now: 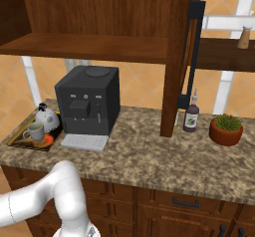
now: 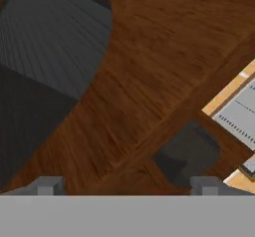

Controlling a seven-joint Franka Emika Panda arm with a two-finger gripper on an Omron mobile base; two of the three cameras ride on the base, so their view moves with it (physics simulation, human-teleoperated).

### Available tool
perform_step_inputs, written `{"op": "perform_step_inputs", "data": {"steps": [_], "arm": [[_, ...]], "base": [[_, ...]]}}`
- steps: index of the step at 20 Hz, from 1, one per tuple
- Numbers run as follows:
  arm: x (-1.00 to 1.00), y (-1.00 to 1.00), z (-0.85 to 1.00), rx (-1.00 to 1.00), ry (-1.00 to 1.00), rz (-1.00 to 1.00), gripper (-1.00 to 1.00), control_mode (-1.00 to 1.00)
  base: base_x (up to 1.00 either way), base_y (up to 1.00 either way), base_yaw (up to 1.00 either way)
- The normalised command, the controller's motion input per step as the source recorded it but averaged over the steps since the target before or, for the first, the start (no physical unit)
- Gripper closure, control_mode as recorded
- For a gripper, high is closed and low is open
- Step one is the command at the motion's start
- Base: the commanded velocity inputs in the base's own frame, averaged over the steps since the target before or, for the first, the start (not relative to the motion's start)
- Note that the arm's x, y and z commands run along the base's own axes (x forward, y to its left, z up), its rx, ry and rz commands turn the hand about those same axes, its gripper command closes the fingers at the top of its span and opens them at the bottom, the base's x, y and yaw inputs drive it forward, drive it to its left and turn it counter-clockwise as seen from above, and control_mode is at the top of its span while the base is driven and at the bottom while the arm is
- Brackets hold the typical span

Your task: Pick the kettle from the counter and place it on the tray. Then pick the mug from the cabinet and place it on the tray. Then close the cabinet doors.

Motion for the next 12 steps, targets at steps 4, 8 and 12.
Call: {"op": "perform_step_inputs", "data": {"steps": [4,8,12], "arm": [[-0.40,-0.48,0.38,0.05,-0.16,-0.03,-1.00,-1.00],[-0.16,-0.65,0.33,0.11,-0.08,0.00,-1.00,-1.00],[0.00,-0.71,0.33,0.12,-0.06,0.04,-1.00,-1.00]], "base": [[0.00,0.00,0.00],[0.00,0.00,0.00],[0.00,0.00,0.00]]}}
